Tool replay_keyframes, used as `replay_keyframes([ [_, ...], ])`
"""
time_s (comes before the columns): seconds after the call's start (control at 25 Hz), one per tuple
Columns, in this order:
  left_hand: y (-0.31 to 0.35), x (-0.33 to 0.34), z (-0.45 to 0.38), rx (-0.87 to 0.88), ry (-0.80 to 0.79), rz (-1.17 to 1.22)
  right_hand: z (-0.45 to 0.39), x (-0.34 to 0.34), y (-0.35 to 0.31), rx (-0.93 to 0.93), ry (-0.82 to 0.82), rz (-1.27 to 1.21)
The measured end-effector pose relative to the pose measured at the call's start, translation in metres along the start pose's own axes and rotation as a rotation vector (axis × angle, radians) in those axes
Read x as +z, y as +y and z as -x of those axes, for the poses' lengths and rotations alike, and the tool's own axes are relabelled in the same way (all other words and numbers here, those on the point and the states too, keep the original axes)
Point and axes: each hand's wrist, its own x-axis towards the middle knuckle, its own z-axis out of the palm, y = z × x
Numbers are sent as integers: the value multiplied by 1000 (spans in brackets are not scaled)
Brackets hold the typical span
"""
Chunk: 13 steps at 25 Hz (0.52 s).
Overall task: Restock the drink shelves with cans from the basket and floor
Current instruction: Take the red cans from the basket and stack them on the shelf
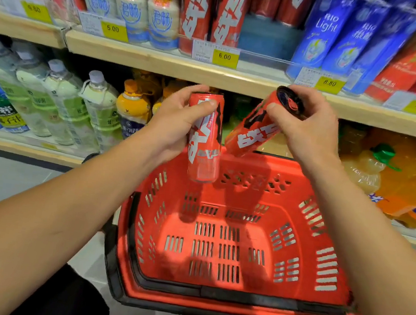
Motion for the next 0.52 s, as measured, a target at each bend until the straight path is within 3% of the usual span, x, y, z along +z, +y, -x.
replay_keyframes([
  [0.2,50,12,-28,106,-66,1,-48,-5,-58,-152,73,-1],
  [0.52,96,19,-64,192,-28,-56,-104,21,-96,-320,204,27],
])
